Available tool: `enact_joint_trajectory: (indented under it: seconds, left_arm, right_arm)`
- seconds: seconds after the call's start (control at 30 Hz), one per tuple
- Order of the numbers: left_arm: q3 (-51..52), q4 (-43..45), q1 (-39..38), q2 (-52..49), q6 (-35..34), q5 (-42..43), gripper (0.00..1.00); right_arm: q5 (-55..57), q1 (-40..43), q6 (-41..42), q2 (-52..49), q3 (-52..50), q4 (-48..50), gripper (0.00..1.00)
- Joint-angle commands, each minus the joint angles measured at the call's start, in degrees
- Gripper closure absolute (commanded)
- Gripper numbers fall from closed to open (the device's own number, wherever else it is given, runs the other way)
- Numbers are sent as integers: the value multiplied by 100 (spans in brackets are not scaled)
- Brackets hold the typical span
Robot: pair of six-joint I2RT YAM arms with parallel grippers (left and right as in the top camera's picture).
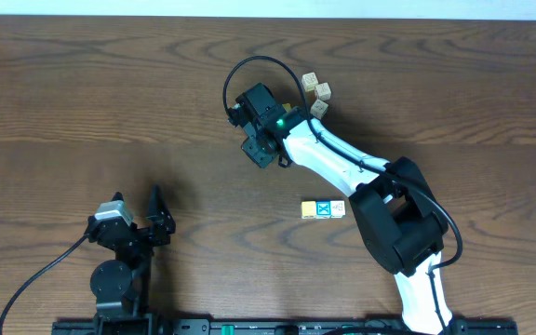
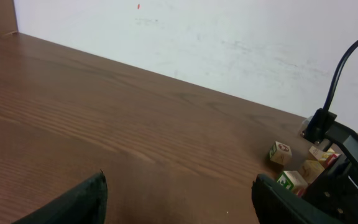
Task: Lift 4 blocks
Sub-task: 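Carry the red M block toward the row of three blocks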
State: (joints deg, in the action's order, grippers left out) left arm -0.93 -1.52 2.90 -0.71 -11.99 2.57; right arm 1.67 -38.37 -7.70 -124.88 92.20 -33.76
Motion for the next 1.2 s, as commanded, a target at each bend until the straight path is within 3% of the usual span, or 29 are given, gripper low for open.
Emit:
enact_joint_trajectory:
  seconds: [0.0,0.23,0.43,0.7,0.97,1.17]
  left_arm:
    - [70,-254,-7,9,33,-173,25]
    - [70,-254,-7,9,33,-173,25]
    - [70,-254,-7,9,33,-173,25]
    - [70,-256,-7,9,33,-173,25]
    - [70,-254,-7,9,33,-173,25]
    - [70,-254,-7,9,33,-173,25]
  right_arm:
    - [-28,35,149,-116,101,20,68]
    - [-26,35,146,-181,101,37,62]
    - [-24,35,146,-181,101,57,75]
    - [258,35,339,-103,138,-70,80]
    - [282,46,918,868,155,-507,81]
    - [551,118,1510,2022,155,-1169,96]
